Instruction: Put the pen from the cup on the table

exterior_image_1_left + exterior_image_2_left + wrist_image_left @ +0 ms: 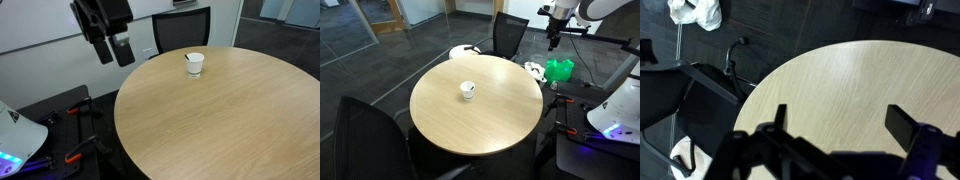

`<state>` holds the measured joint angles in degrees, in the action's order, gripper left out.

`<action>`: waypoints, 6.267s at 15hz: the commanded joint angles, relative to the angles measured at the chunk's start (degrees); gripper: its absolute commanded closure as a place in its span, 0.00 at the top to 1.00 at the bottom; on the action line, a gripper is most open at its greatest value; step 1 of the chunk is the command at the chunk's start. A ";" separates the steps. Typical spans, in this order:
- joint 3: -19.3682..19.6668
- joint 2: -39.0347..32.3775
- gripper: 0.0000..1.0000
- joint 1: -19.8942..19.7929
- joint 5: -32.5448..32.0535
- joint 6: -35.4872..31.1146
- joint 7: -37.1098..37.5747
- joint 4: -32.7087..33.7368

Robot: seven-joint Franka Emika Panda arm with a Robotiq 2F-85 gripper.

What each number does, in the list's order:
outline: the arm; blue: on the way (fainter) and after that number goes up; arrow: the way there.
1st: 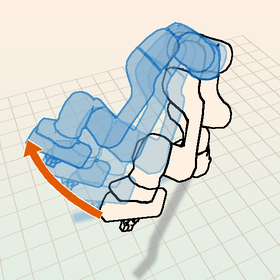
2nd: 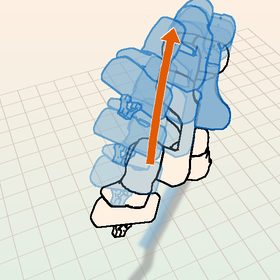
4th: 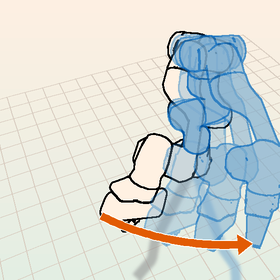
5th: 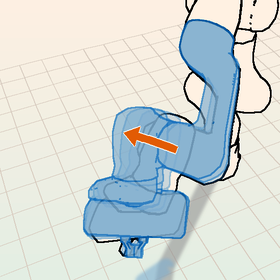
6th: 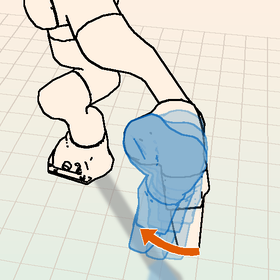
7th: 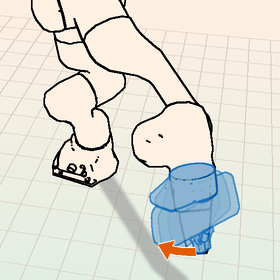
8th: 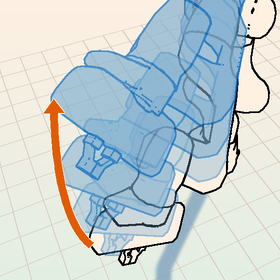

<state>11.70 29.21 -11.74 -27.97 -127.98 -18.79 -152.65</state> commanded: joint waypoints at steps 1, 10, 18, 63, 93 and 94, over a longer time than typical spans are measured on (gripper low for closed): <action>-0.21 0.02 1.00 -0.17 0.18 0.12 -0.12 0.06; -0.59 -0.10 1.00 0.10 0.28 -0.18 0.41 0.02; -5.10 0.28 1.00 6.31 8.08 -2.33 4.96 -1.15; -13.12 -48.75 1.00 19.62 13.30 -21.81 49.54 31.86; -9.99 -66.88 0.65 17.75 26.21 -21.04 37.98 50.28; -10.01 -67.05 0.61 17.69 26.26 -21.08 37.92 50.41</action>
<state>1.36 -37.12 5.89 -3.63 -150.91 21.53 -104.09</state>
